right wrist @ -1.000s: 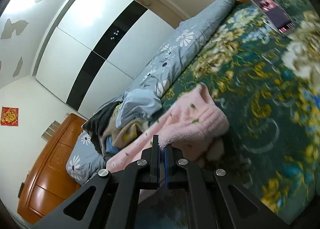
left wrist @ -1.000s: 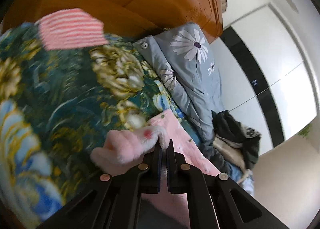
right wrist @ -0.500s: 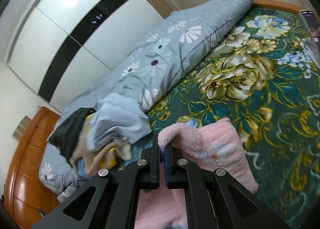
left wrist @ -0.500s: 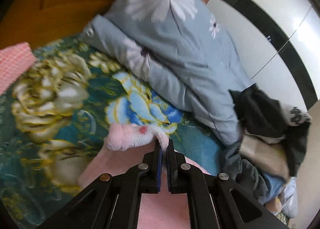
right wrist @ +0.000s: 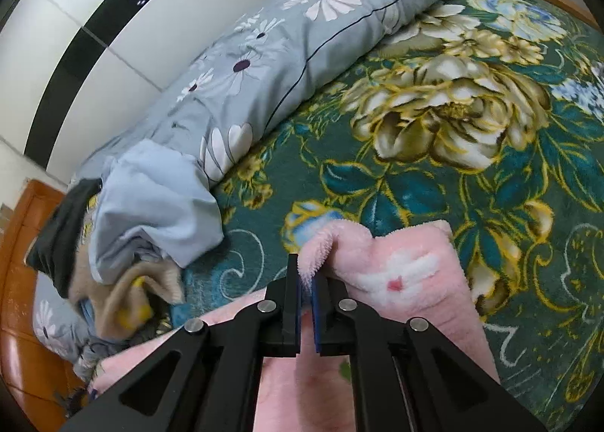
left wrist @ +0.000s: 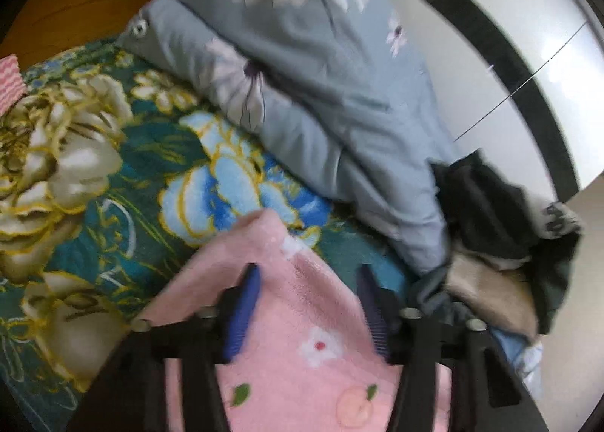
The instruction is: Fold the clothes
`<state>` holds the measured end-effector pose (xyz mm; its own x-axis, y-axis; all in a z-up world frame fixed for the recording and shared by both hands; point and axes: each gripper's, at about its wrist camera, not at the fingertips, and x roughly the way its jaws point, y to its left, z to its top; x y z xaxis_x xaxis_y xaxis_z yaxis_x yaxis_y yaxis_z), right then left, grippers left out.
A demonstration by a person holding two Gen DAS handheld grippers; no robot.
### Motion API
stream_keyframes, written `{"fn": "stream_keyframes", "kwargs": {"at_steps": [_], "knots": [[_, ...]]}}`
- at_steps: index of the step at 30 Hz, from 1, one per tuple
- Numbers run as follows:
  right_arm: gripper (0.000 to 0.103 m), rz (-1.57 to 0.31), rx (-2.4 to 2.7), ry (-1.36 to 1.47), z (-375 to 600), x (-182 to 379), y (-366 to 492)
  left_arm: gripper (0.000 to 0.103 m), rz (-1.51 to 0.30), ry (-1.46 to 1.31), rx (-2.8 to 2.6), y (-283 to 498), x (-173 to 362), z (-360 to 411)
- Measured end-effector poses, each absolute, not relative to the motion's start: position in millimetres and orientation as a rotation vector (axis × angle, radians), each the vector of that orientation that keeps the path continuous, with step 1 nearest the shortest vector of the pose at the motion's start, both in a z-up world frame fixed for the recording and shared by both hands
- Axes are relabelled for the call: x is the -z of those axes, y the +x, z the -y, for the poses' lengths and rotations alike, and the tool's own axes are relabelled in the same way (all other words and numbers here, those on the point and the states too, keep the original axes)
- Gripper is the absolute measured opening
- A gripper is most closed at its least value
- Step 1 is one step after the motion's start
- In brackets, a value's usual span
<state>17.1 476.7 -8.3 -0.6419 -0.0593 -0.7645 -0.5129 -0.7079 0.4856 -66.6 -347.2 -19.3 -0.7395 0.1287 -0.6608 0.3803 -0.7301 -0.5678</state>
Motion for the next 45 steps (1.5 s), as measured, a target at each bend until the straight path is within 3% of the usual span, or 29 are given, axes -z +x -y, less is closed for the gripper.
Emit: {"fn": "stream_keyframes", "kwargs": {"at_steps": [3, 4, 7, 12, 17, 22, 29, 37, 40, 41, 43, 45], "knots": [[0.006, -0.973, -2.439, -1.179, -472.2, 5.6, 14.9, 0.064, -1.102, 1.0, 2.572, -41.9, 14.3, 363.4], [0.01, -0.958, -2.457, -1.176, -469.6, 2.7, 15.8, 0.064, -1.107, 0.999, 2.554, -34.8, 16.6, 368.6], [0.041, -0.931, -2.531, -1.148, -460.0, -9.1, 24.7, 0.064, -1.134, 1.014, 2.503, -13.6, 30.6, 380.7], [0.054, -0.913, -2.691, -1.062, -442.5, -30.0, 77.8, 0.064, -1.224, 1.046, 2.455, 17.4, 59.7, 389.4], [0.056, -0.966, -2.613, -1.003, -453.5, -10.4, 151.9, 0.064, -1.291, 1.018, 2.425, 56.8, 68.9, 381.0], [0.061, -1.172, -2.466, -0.994, -469.8, 29.8, 193.6, 0.065, -1.334, 1.063, 2.412, 69.4, 81.2, 362.8], [0.068, -1.497, -2.417, -0.943, -458.6, 69.7, 172.4, 0.072, -1.337, 1.031, 2.474, 32.9, 87.7, 350.0], [0.068, -1.636, -2.362, -0.778, -453.5, 82.9, 138.6, 0.072, -1.329, 0.974, 2.543, -9.4, 93.3, 354.6], [0.065, -1.654, -2.331, -0.748, -454.9, 82.1, 131.2, 0.068, -1.377, 0.937, 2.519, -17.0, 95.4, 361.8], [0.057, -1.653, -2.323, -0.753, -455.4, 81.9, 128.4, 0.064, -1.395, 0.921, 2.501, -17.9, 96.2, 364.1], [0.043, -1.649, -2.302, -0.772, -456.8, 81.3, 122.8, 0.03, -1.428, 0.928, 2.441, -20.8, 100.6, 368.5], [0.034, -1.658, -2.287, -0.79, -460.0, 81.4, 122.9, 0.021, -1.478, 0.938, 2.391, -23.6, 106.4, 370.1]]}}
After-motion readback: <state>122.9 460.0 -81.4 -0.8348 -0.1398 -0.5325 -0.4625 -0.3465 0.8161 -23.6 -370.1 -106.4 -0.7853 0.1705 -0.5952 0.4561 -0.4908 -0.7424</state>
